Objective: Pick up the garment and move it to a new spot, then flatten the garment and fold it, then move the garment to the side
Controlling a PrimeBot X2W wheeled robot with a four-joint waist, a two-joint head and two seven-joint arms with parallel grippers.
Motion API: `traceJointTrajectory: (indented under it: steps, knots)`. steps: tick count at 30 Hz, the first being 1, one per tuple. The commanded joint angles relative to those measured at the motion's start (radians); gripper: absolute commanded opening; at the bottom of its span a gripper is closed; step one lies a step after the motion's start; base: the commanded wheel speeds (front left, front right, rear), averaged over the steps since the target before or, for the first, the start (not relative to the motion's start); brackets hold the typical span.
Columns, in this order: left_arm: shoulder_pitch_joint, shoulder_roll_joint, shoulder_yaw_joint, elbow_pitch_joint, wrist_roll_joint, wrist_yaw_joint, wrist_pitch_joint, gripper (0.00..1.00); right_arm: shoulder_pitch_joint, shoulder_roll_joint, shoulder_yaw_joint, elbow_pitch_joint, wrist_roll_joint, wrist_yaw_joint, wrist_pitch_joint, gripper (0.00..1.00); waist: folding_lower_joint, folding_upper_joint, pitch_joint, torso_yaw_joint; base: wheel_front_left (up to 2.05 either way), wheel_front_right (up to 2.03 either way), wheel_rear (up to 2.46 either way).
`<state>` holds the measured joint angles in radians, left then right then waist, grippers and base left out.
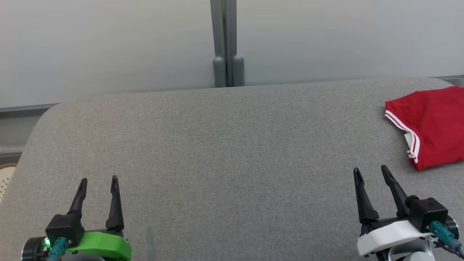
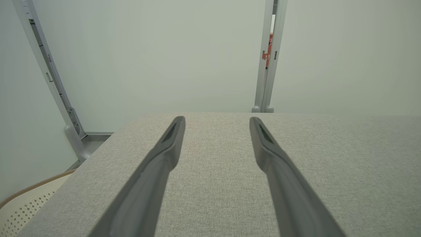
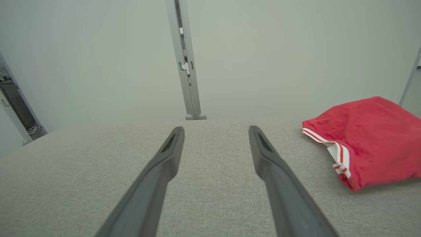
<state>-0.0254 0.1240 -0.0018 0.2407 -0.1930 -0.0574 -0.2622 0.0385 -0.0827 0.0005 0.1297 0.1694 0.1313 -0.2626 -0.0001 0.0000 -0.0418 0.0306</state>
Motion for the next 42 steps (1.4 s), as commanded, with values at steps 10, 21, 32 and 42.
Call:
traceJointTrajectory:
  steps: [10, 21, 32, 42]
  knots:
    - [0.000, 0.000, -0.002, 0.004, -0.009, -0.005, 0.001, 0.00, 0.003, 0.003, 0.007, 0.011, 0.002, 0.000, 0.000, 0.00, 0.0001, 0.0000, 0.001, -0.001, 0.00, 0.00, 0.00]
    - [-0.013, -0.015, 0.020, 0.026, -0.186, -0.014, 0.059, 0.00, -0.012, 0.010, -0.008, 0.037, 0.187, 0.000, 0.049, 0.00, 0.0001, 0.0000, 0.004, -0.003, 0.00, 0.00, 0.00]
    - [-0.022, -0.024, 0.030, 0.016, -0.375, -0.024, 0.103, 0.00, -0.034, 0.013, -0.025, 0.048, 0.377, 0.000, 0.099, 0.00, 0.0001, 0.0000, 0.008, -0.006, 0.00, 0.00, 0.00]
    - [-0.032, -0.031, 0.042, 0.013, -0.524, -0.031, 0.141, 0.00, -0.052, 0.016, -0.038, 0.057, 0.530, 0.000, 0.139, 0.00, 0.0001, 0.0000, 0.012, -0.008, 0.00, 0.00, 0.00]
